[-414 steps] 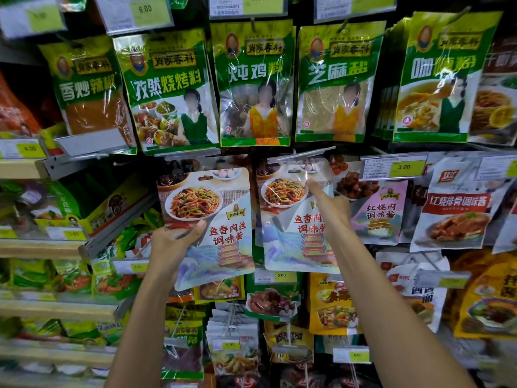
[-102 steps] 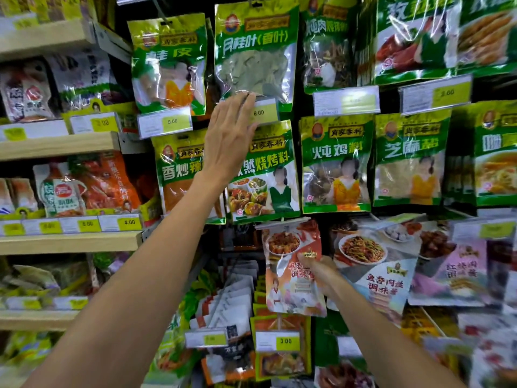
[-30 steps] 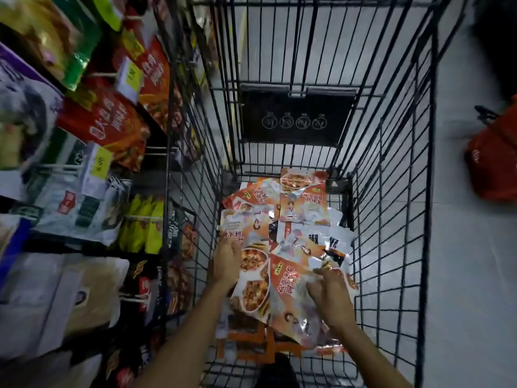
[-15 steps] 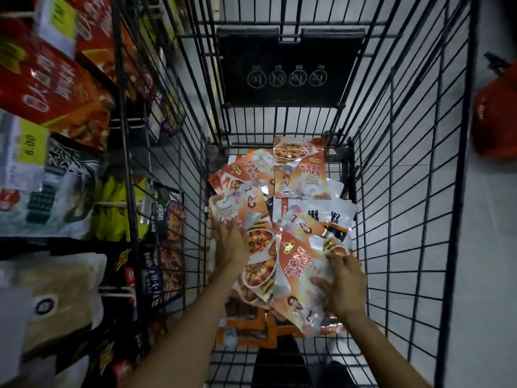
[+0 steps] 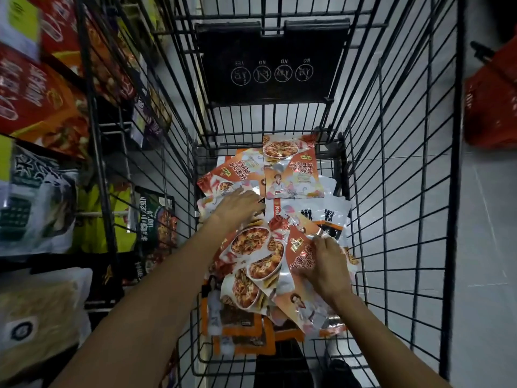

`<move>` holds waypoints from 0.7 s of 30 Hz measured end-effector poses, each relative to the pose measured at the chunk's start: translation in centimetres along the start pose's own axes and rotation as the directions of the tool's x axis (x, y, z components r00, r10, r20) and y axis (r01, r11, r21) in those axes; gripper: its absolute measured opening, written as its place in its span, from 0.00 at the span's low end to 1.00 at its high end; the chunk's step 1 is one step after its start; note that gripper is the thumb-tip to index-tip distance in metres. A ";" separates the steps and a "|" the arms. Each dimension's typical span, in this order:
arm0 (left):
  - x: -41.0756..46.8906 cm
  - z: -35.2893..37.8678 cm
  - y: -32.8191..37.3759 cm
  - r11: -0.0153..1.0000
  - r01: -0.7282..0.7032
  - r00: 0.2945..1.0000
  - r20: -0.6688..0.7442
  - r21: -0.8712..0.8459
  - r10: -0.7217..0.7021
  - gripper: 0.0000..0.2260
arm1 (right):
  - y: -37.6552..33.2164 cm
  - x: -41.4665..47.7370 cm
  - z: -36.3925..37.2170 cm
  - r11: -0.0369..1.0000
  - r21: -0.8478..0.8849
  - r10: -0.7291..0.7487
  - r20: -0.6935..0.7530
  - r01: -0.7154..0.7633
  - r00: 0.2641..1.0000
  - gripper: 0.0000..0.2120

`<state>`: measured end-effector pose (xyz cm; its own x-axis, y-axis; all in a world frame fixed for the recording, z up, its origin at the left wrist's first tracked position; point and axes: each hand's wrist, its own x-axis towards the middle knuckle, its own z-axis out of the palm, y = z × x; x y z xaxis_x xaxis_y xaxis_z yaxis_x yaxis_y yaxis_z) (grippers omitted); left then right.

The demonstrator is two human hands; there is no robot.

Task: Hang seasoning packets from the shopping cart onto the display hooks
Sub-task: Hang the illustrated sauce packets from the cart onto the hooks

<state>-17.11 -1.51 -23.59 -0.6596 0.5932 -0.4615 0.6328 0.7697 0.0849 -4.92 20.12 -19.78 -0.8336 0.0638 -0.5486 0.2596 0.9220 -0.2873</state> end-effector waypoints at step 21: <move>2.3 -1.8 -3.6 0.806 0.410 0.873 -0.073 -0.426 -0.483 0.21 | 3.3 -1.0 -0.1 0.868 0.241 0.428 0.077 -0.433 0.900 0.34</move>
<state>-21.64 -2.51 -23.31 -0.9108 0.1635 -0.3790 0.0669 0.9645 0.2555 -3.26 23.09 -20.10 -0.6020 0.4227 -0.6775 0.7041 0.6811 -0.2007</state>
